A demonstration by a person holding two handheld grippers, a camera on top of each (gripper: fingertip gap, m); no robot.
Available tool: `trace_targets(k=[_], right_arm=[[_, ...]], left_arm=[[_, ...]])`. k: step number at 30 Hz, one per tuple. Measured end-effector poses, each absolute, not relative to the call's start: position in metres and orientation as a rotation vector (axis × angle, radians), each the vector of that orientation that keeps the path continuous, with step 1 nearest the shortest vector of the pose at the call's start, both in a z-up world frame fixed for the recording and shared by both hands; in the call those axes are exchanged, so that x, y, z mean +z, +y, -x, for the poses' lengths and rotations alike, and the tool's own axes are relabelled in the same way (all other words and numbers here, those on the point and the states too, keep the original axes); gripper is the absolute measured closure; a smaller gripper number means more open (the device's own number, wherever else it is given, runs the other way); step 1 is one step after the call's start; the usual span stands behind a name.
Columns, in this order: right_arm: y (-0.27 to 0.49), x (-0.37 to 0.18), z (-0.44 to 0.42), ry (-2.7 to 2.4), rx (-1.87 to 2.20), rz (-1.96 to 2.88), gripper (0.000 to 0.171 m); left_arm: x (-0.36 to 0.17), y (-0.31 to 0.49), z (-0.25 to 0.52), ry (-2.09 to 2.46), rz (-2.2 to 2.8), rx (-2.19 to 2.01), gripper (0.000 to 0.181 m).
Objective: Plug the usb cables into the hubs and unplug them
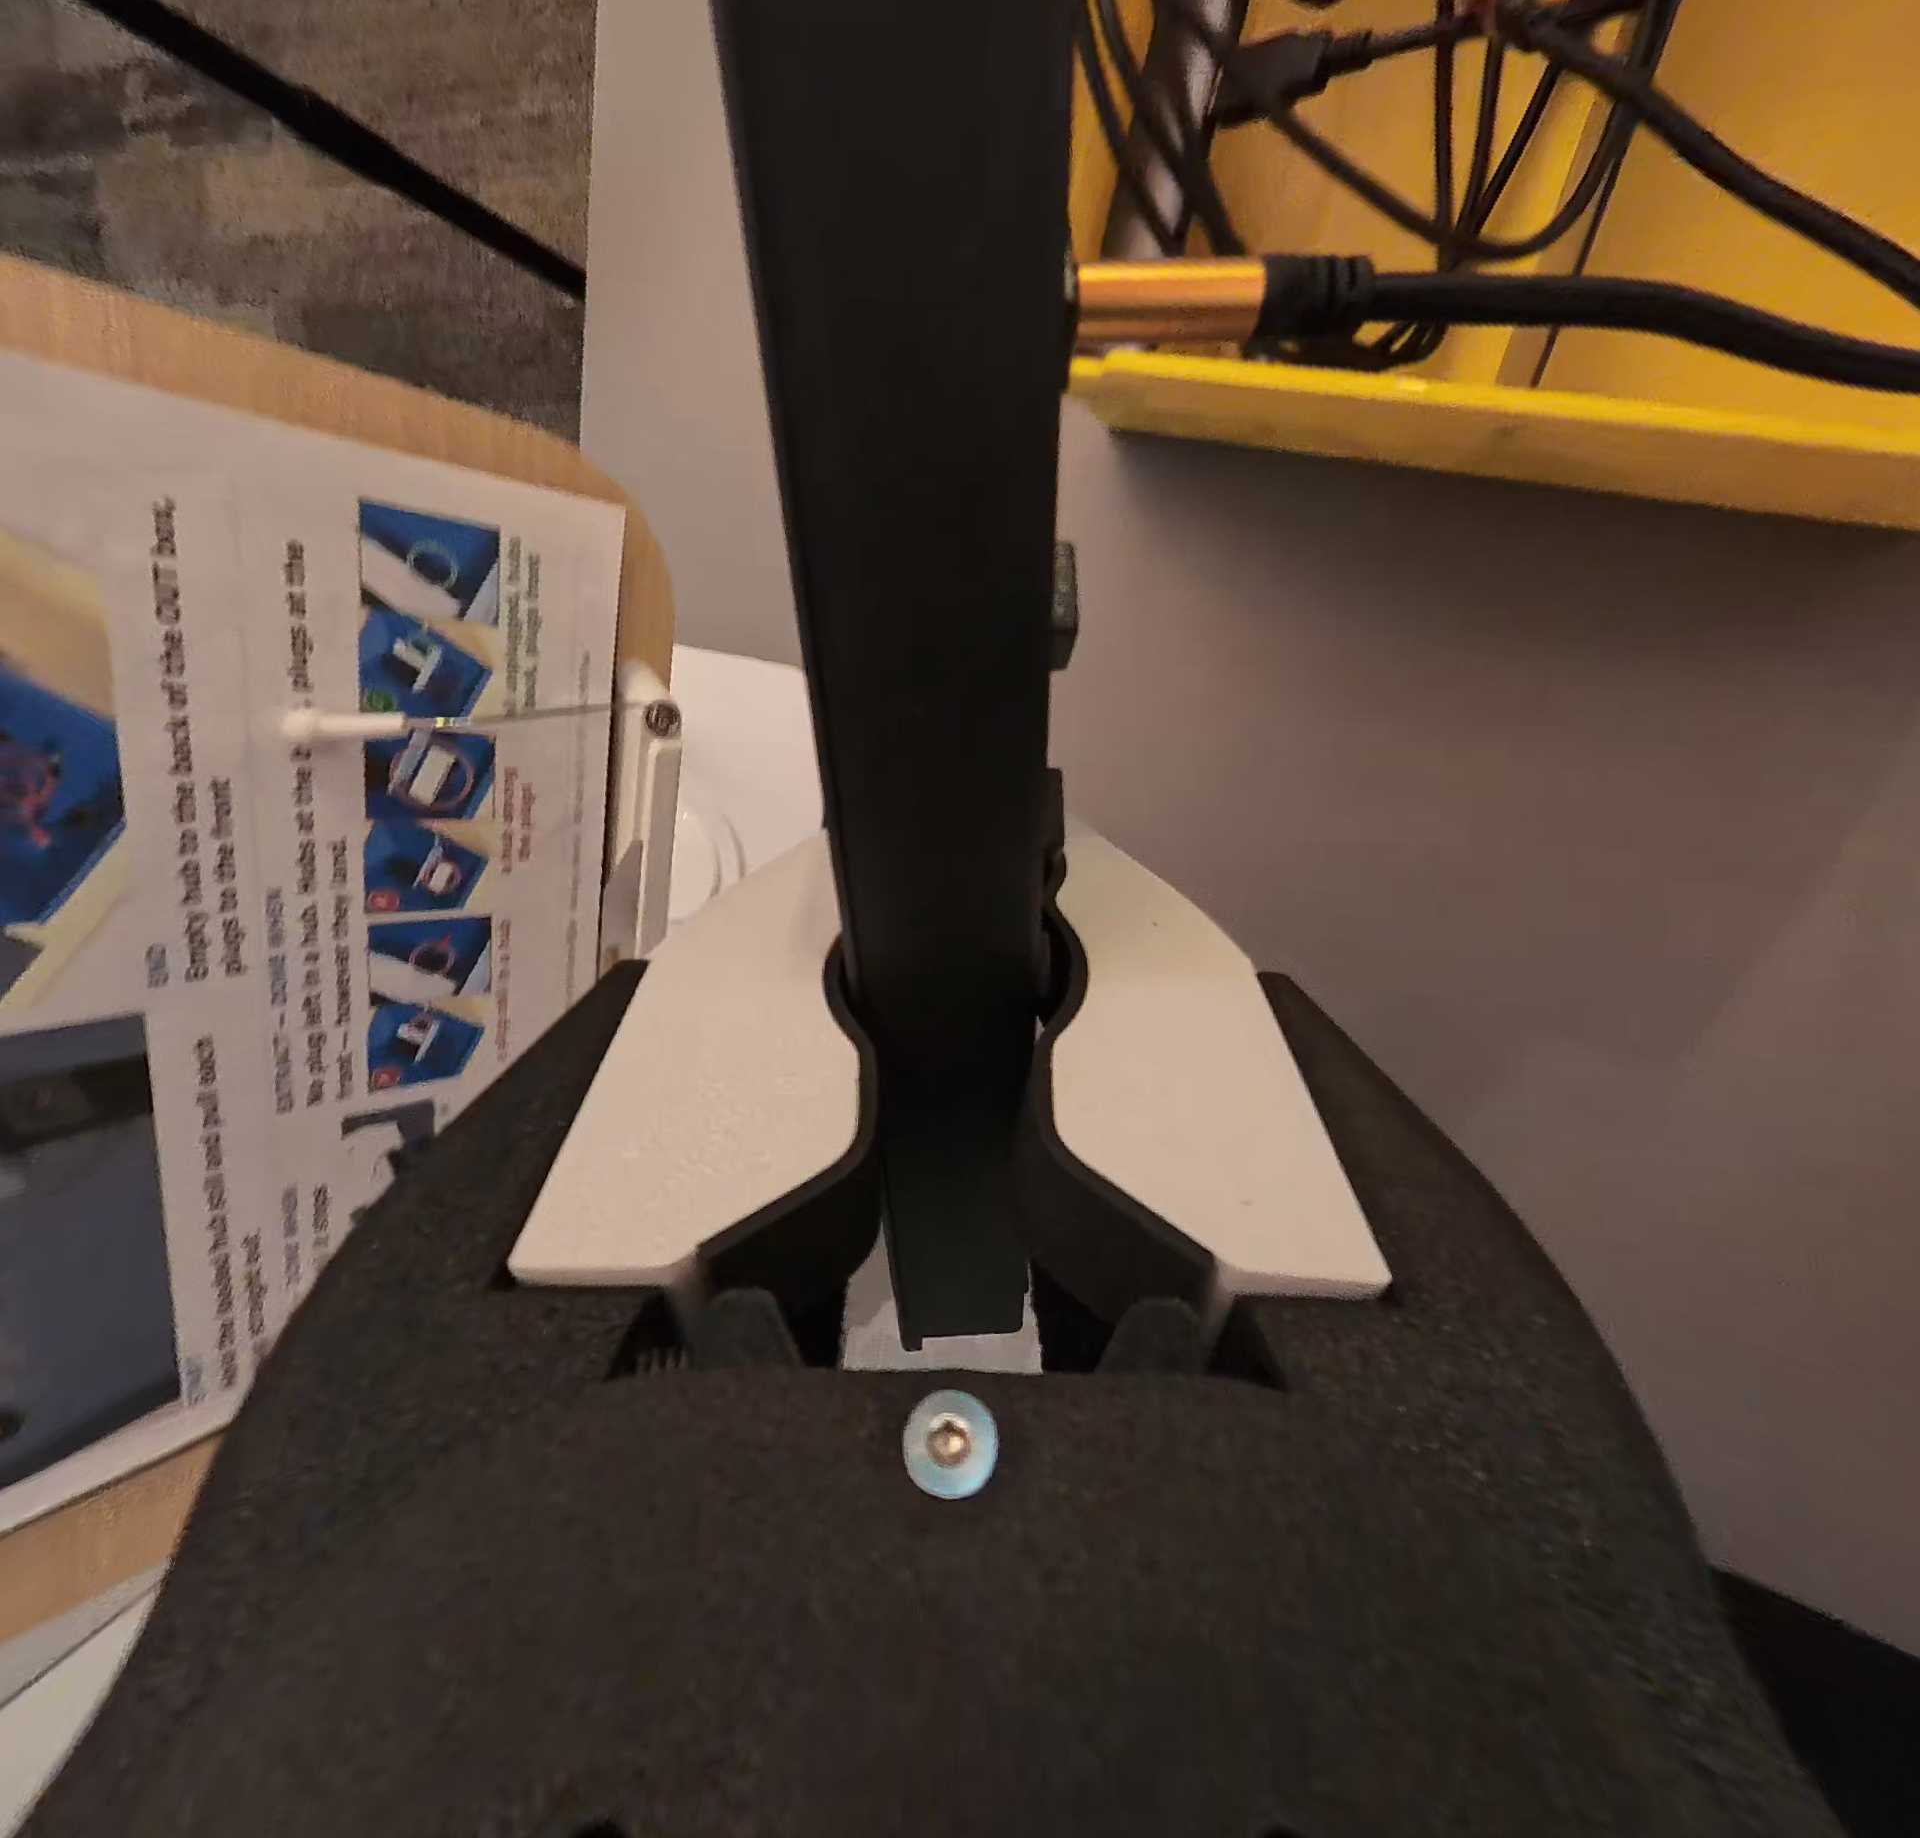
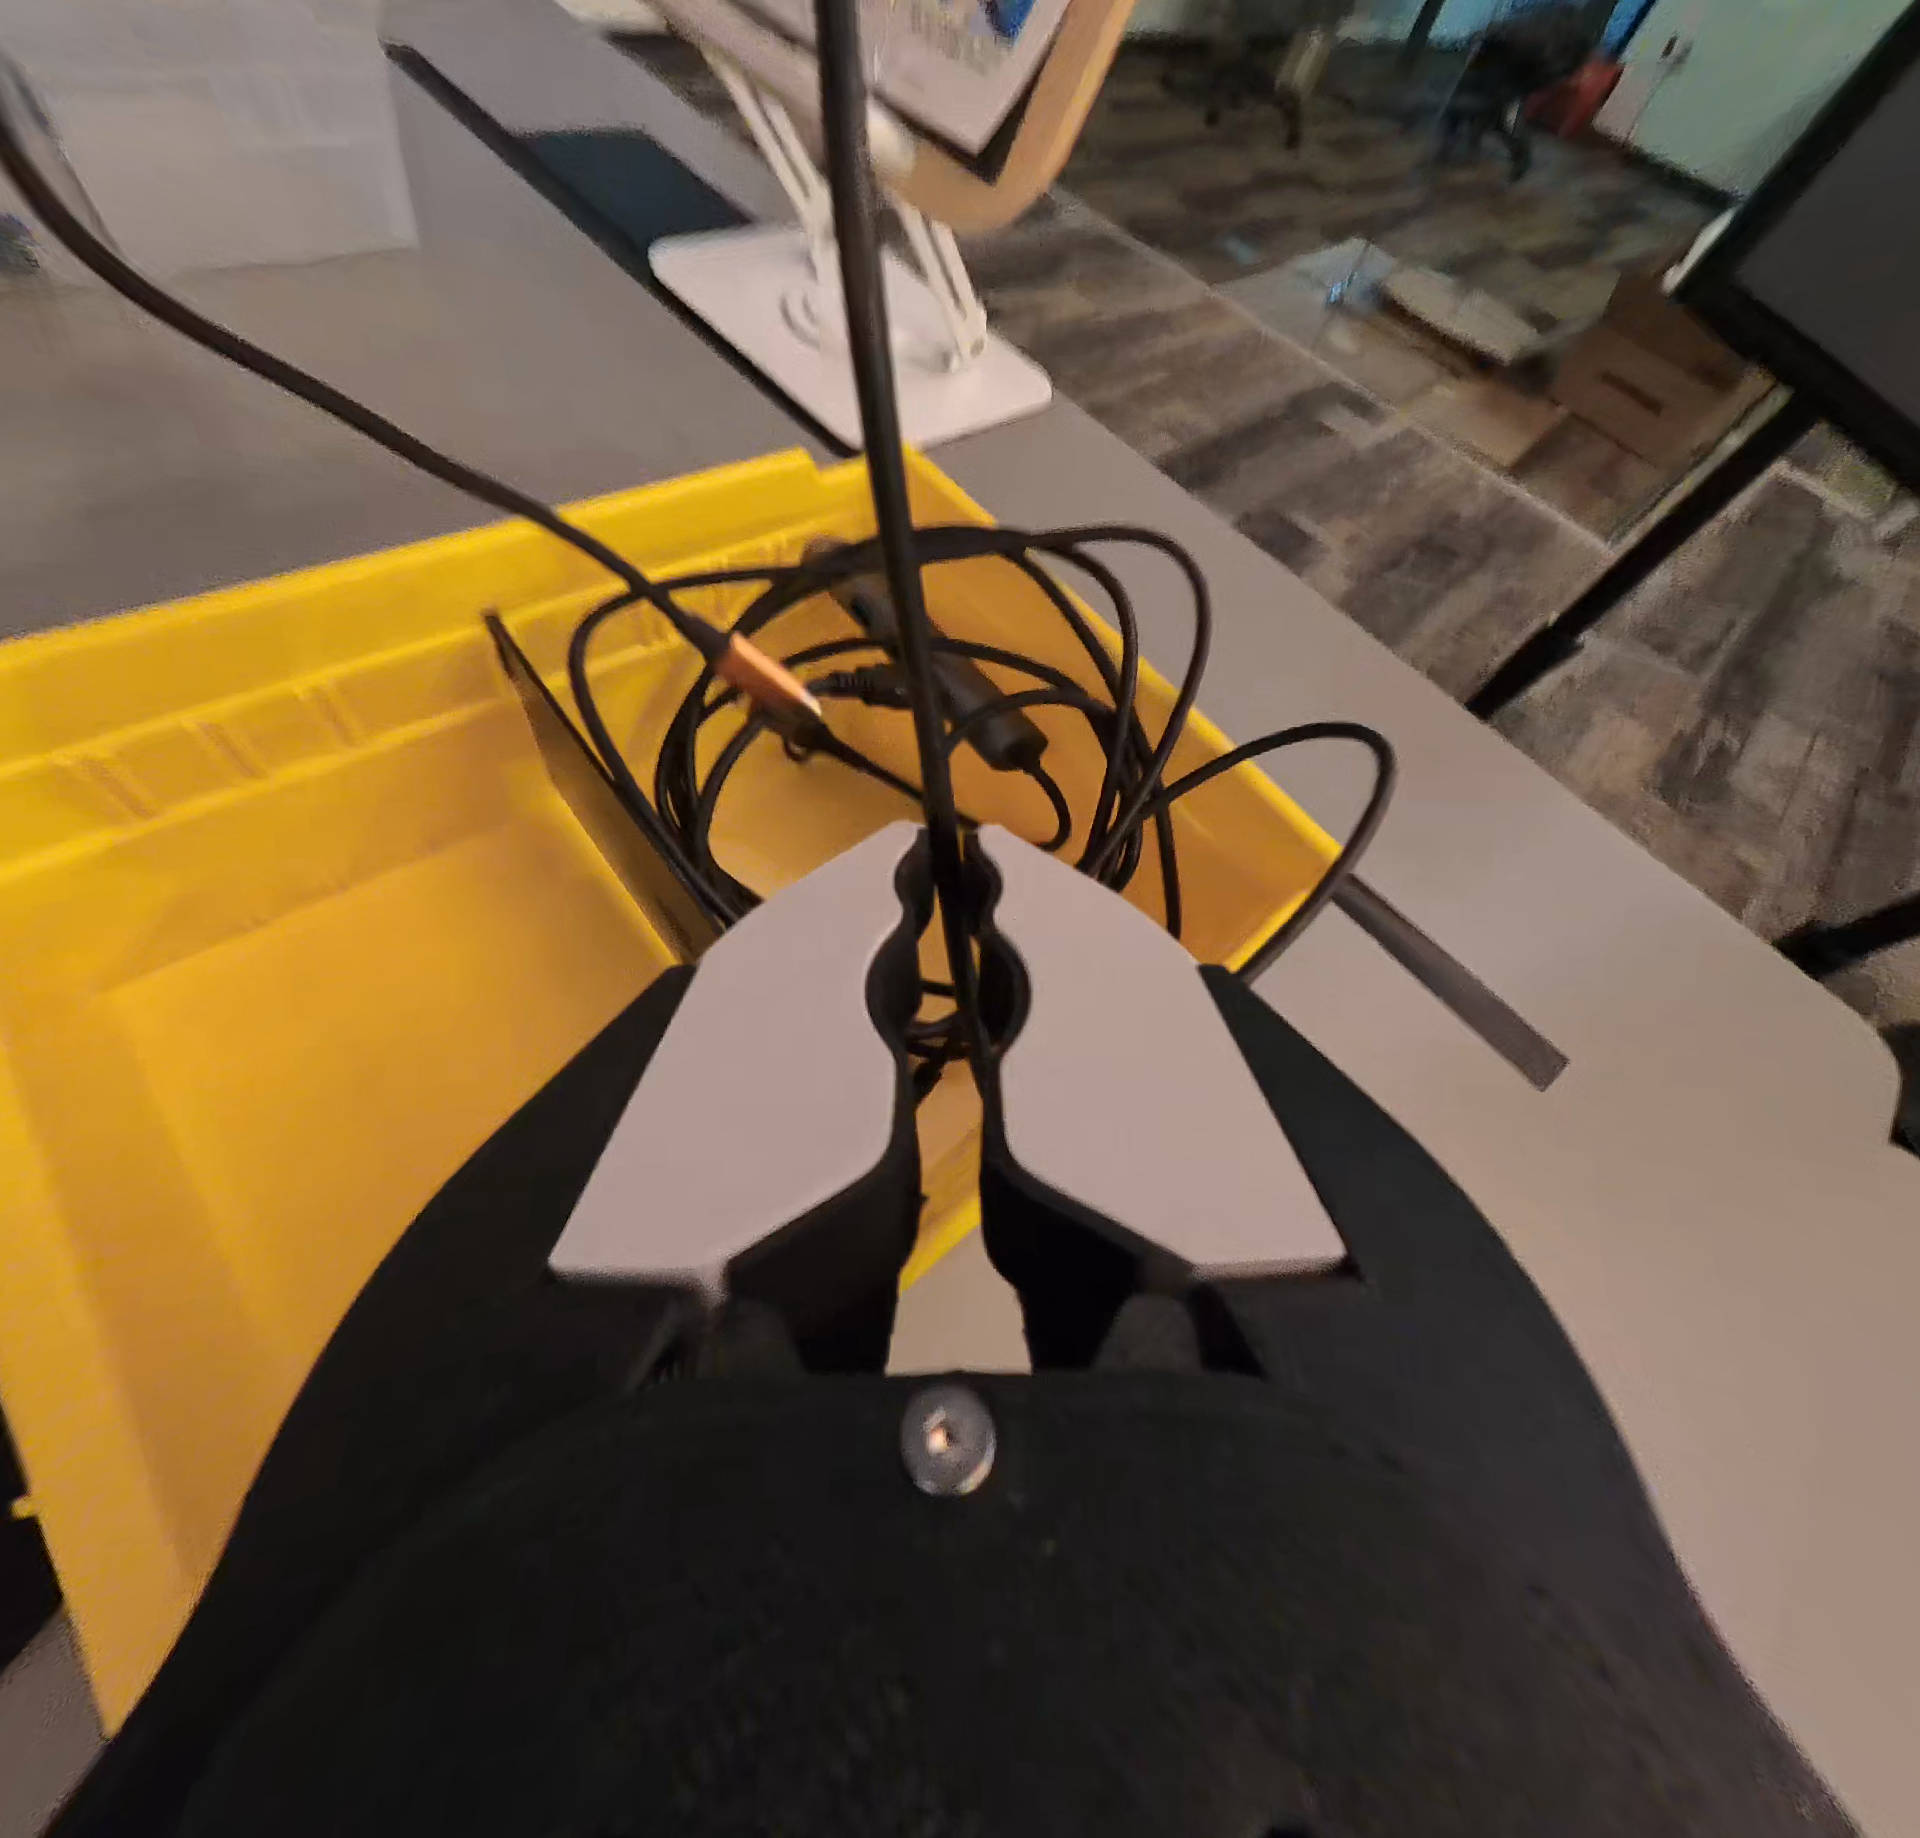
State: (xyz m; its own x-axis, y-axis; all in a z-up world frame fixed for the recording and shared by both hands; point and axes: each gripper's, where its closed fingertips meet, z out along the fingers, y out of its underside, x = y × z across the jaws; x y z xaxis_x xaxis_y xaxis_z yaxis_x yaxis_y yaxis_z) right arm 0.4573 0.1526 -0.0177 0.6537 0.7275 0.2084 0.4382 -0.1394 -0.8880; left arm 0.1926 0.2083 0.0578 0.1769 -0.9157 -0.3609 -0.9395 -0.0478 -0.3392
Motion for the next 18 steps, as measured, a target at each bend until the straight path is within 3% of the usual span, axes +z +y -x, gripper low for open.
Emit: trace_targets(k=[1, 10, 16, 18], right_arm=[[0.155, -0.026, -0.453, -0.968, 0.319, 1.823, 0.165], [0.165, -0.082, -0.427, -0.922, 0.530, 2.346, 0.165], [0.159, -0.080, -0.434, -0.899, 0.485, 2.398, 0.163], [0.157, -0.075, -0.438, -0.783, 0.630, 2.396, 0.154]], left_arm=[[0.059, 0.209, -0.187, 1.746, 1.979, 0.092, 0.156], [0.064, 0.215, -0.243, 1.719, 2.000, 0.147, 0.156], [0.051, 0.223, -0.278, 1.761, 1.970, 0.193, 0.156], [0.045, 0.227, -0.280, 1.783, 1.964, 0.240, 0.155]])
